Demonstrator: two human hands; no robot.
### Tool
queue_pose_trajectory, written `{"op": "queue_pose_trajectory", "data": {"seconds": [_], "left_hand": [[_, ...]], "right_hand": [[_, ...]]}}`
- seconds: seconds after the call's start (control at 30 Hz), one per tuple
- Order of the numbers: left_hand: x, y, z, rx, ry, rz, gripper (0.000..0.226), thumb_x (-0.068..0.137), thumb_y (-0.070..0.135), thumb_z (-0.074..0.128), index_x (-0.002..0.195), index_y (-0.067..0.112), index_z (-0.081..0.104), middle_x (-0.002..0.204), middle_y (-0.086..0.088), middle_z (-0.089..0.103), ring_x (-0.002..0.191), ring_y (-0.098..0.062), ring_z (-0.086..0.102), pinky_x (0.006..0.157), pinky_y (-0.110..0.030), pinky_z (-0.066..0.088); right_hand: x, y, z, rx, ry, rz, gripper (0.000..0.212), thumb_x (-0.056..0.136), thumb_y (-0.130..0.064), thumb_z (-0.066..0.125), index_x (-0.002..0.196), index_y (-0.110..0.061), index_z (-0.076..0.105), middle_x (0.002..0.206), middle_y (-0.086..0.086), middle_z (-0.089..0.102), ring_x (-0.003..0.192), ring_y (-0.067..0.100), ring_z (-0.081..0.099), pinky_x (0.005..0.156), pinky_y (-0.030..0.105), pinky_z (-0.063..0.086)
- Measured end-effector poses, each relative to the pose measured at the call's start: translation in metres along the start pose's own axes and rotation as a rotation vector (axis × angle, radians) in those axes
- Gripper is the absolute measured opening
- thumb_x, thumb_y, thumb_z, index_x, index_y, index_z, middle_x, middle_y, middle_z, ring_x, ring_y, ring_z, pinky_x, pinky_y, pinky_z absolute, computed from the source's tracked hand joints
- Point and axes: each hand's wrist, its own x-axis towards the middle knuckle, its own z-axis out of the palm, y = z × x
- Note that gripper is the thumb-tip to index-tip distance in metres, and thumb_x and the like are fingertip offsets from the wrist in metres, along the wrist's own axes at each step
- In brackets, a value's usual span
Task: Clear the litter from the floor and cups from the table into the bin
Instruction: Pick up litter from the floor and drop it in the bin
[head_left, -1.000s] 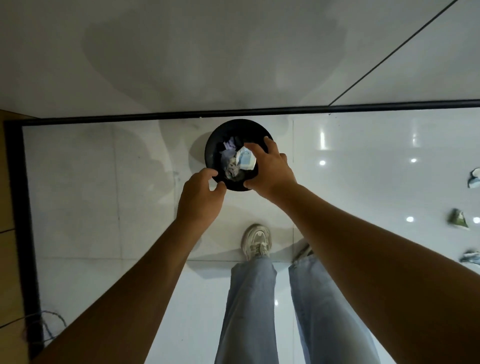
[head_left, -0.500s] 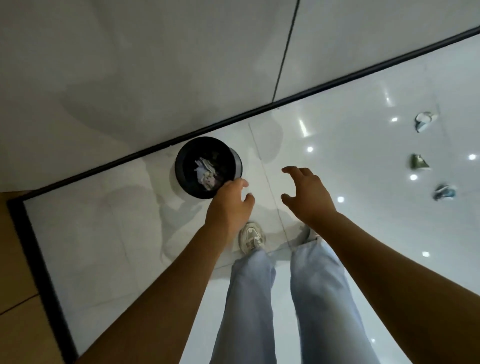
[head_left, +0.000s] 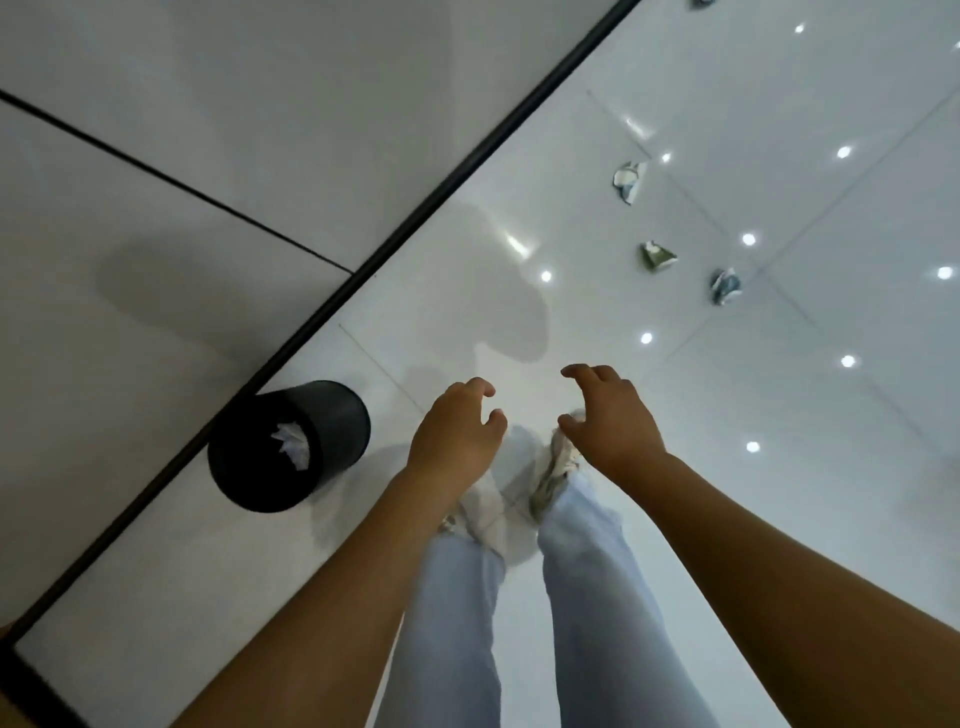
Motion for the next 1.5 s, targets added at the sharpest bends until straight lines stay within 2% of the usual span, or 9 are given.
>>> {"op": "queue_pose_trajectory", "data": {"seconds": [0.23, 0.4, 0.53, 0.63, 0.73, 0.93, 1.1, 1.23, 1.5], "left_hand": [[0.050, 0.109, 0.020, 0.103, -0.081, 0.050, 0.033, 0.096, 0.027, 0.049, 0.128, 0.016, 0.050, 0.130, -0.004, 0.052, 0.116, -0.019, 0.052, 0.097, -0.035, 0.045], [0.089, 0.163, 0.029, 0.140, -0.102, 0.099, 0.032, 0.094, 0.024, 0.051, 0.125, 0.016, 0.053, 0.128, -0.004, 0.055, 0.115, -0.019, 0.052, 0.097, -0.033, 0.044], [0.122, 0.191, 0.028, 0.123, -0.124, 0.087, 0.030, 0.094, 0.025, 0.053, 0.123, 0.018, 0.055, 0.128, -0.003, 0.057, 0.115, -0.019, 0.054, 0.094, -0.028, 0.043], [0.155, 0.206, 0.021, 0.181, -0.177, 0.100, 0.032, 0.095, 0.027, 0.050, 0.126, 0.018, 0.054, 0.129, -0.002, 0.056, 0.117, -0.020, 0.054, 0.099, -0.032, 0.044], [0.195, 0.219, 0.010, 0.239, -0.226, 0.104, 0.031, 0.094, 0.024, 0.050, 0.123, 0.016, 0.055, 0.125, -0.004, 0.059, 0.111, -0.021, 0.056, 0.094, -0.029, 0.045], [0.272, 0.240, -0.003, 0.313, -0.202, 0.127, 0.030, 0.091, 0.021, 0.056, 0.120, 0.014, 0.058, 0.122, -0.006, 0.060, 0.113, -0.023, 0.055, 0.093, -0.030, 0.044], [0.326, 0.255, 0.013, 0.314, -0.216, 0.161, 0.029, 0.091, 0.021, 0.056, 0.119, 0.013, 0.059, 0.119, -0.005, 0.062, 0.108, -0.019, 0.057, 0.084, -0.022, 0.038], [0.372, 0.252, 0.042, 0.315, -0.225, 0.141, 0.029, 0.091, 0.022, 0.056, 0.119, 0.014, 0.059, 0.120, -0.005, 0.062, 0.110, -0.020, 0.057, 0.085, -0.021, 0.038], [0.459, 0.221, 0.112, 0.263, -0.236, 0.100, 0.029, 0.093, 0.025, 0.056, 0.120, 0.016, 0.058, 0.122, -0.004, 0.060, 0.111, -0.019, 0.056, 0.088, -0.023, 0.038]], "right_hand": [[0.023, 0.082, -0.078, 0.131, 0.077, 0.134, 0.057, 0.089, -0.022, 0.062, 0.142, -0.021, 0.040, 0.142, 0.005, 0.044, 0.123, 0.026, 0.046, 0.093, 0.037, 0.047], [0.048, 0.116, -0.114, 0.207, 0.137, 0.211, 0.057, 0.089, -0.023, 0.063, 0.141, -0.021, 0.040, 0.142, 0.006, 0.044, 0.122, 0.027, 0.046, 0.092, 0.036, 0.045], [0.077, 0.126, -0.133, 0.294, 0.172, 0.280, 0.057, 0.088, -0.023, 0.064, 0.140, -0.022, 0.041, 0.141, 0.006, 0.045, 0.123, 0.027, 0.046, 0.091, 0.034, 0.044], [0.105, 0.130, -0.145, 0.369, 0.198, 0.329, 0.057, 0.087, -0.024, 0.064, 0.140, -0.022, 0.042, 0.140, 0.006, 0.045, 0.120, 0.028, 0.048, 0.085, 0.031, 0.041], [0.135, 0.134, -0.161, 0.456, 0.238, 0.377, 0.057, 0.087, -0.025, 0.064, 0.139, -0.024, 0.042, 0.139, 0.005, 0.045, 0.119, 0.026, 0.048, 0.080, 0.028, 0.038], [0.198, 0.150, -0.180, 0.490, 0.257, 0.438, 0.056, 0.087, -0.024, 0.065, 0.139, -0.021, 0.043, 0.139, 0.007, 0.045, 0.119, 0.026, 0.049, 0.084, 0.028, 0.038], [0.248, 0.172, -0.177, 0.545, 0.244, 0.469, 0.057, 0.086, -0.022, 0.066, 0.139, -0.020, 0.045, 0.136, 0.009, 0.048, 0.118, 0.028, 0.052, 0.093, 0.034, 0.044], [0.293, 0.200, -0.150, 0.538, 0.196, 0.485, 0.058, 0.085, -0.021, 0.067, 0.139, -0.020, 0.045, 0.138, 0.008, 0.046, 0.120, 0.028, 0.050, 0.096, 0.037, 0.045], [0.397, 0.266, -0.071, 0.440, 0.160, 0.476, 0.058, 0.084, -0.019, 0.066, 0.137, -0.017, 0.043, 0.138, 0.010, 0.043, 0.119, 0.031, 0.046, 0.086, 0.038, 0.047]]}}
